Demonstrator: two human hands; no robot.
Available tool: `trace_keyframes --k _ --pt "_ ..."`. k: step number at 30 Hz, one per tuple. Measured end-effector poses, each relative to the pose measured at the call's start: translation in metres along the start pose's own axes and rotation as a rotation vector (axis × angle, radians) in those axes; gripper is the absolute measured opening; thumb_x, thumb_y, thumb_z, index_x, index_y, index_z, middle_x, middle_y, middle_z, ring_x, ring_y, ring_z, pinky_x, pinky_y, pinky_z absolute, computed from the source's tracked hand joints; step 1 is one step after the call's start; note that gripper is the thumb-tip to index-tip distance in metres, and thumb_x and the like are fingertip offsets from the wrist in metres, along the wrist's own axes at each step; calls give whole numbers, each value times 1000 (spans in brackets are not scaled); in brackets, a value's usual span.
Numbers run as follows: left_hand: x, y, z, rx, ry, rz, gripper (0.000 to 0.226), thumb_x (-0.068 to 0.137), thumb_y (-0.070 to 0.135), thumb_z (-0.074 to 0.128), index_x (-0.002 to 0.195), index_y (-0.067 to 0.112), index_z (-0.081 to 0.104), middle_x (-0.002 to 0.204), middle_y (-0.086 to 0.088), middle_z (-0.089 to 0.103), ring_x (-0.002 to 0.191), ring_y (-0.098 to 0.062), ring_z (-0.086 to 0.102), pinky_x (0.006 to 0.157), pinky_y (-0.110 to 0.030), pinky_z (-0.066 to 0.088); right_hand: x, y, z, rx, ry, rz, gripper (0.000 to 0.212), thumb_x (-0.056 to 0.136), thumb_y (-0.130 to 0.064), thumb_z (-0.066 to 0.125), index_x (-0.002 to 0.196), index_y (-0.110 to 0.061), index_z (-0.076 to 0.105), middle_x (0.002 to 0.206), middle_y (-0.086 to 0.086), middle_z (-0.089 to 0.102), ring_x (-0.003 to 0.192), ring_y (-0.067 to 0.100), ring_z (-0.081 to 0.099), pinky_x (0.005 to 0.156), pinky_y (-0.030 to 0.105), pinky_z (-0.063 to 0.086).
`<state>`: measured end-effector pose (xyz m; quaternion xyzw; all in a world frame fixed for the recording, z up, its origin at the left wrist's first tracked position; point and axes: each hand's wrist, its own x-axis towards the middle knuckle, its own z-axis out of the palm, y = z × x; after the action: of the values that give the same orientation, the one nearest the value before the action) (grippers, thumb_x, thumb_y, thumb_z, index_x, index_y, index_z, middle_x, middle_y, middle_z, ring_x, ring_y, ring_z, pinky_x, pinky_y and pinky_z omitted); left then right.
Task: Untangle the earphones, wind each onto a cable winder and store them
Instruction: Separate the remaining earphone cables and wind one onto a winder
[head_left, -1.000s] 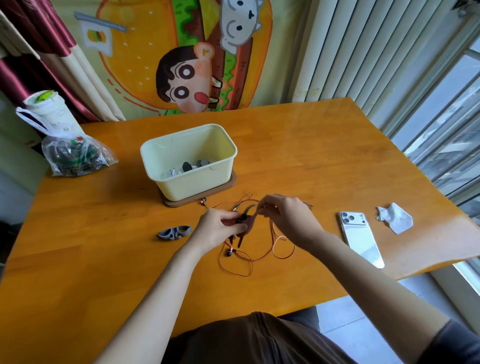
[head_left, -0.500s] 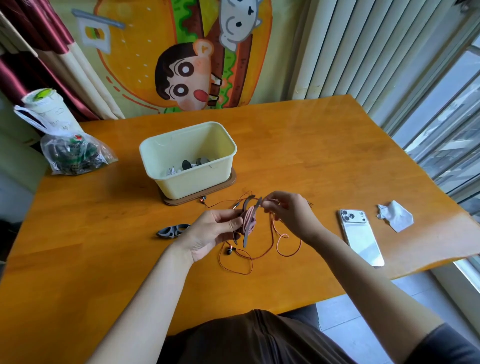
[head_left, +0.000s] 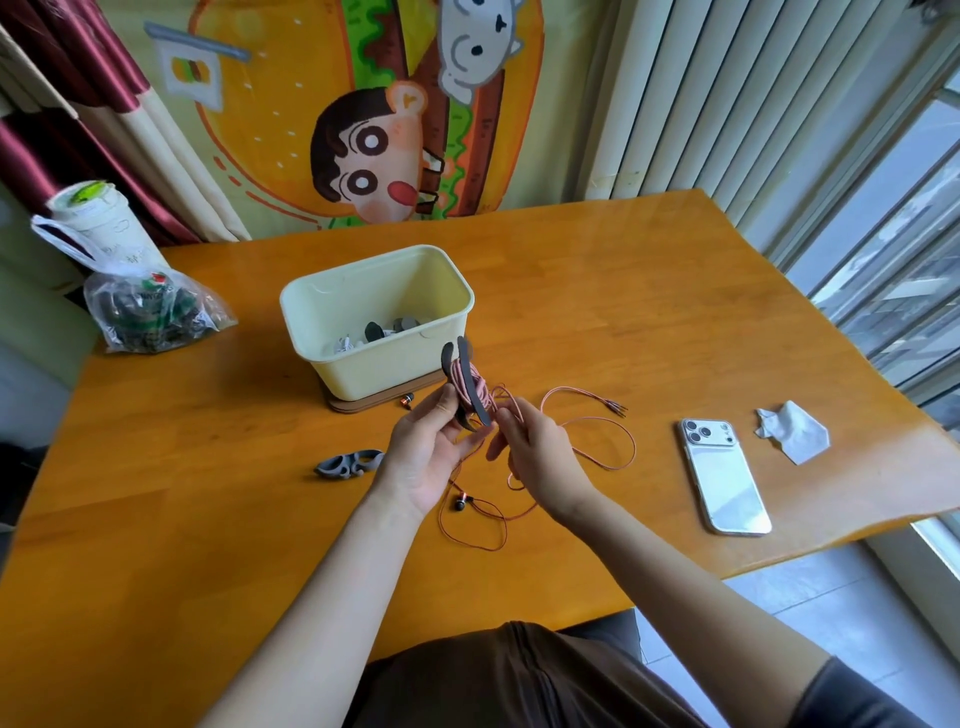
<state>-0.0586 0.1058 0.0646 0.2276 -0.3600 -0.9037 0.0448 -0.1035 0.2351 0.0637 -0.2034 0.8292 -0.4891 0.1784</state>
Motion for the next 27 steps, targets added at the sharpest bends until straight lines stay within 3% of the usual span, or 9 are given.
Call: trace_keyframes --k 4,7,10,13,16,19,23,27 --pt "1 -1 2 -126 70 22 29 91 20 51 114 5 60 104 -12 65 97 -21 61 97 -48 47 0 0 0 -40 9 -25 26 102 -29 32 100 -16 55 67 -8 61 46 2 46 47 17 36" --pt "5 11 2 -404 136 42 30 97 19 45 117 -1 56 105 -14 64 100 -22 62 98 -46 48 -5 8 1 -42 -28 31 30 103 -27 32 89 -19 56 62 -6 61 44 1 46 49 16 34" --pt "8 28 -3 -494 159 93 37 98 19 46 126 -4 52 117 -17 61 106 -27 61 80 -36 58 -16 23 3 -49 -114 105 33 104 -23 29 78 -20 49 62 -3 57 46 1 43 50 16 34" --pt "9 34 -1 -518 182 99 34 99 21 47 123 -3 54 92 -10 62 84 -14 59 66 -30 60 -21 43 2 -144 -148 171 32 103 -17 28 77 -21 46 65 -3 54 54 6 44 53 17 36" --pt "8 34 3 -559 170 64 32 93 19 54 116 -4 56 93 -12 59 85 -14 54 61 -28 58 -21 70 -2 -400 -171 258 24 101 -12 33 84 -19 48 75 0 56 66 16 50 60 30 42" --pt "9 26 6 -463 142 37 35 90 15 55 120 -2 56 102 -13 62 97 -18 57 68 -29 58 -23 86 -11 -606 -228 349 19 99 -8 35 92 -19 48 88 4 59 79 22 57 68 32 48" --pt "7 14 16 -160 133 94 17 95 5 48 107 6 61 105 -10 65 101 -20 61 80 -30 51 -24 76 -16 -561 -318 357 16 97 -10 46 112 -13 54 107 7 62 94 20 59 79 28 50" --pt "5 6 23 59 160 188 24 94 -1 50 113 5 62 112 -9 65 103 -19 61 87 -32 50 -16 40 -17 -466 -315 186 71 81 -20 73 138 -10 31 136 8 44 124 21 42 102 31 40"
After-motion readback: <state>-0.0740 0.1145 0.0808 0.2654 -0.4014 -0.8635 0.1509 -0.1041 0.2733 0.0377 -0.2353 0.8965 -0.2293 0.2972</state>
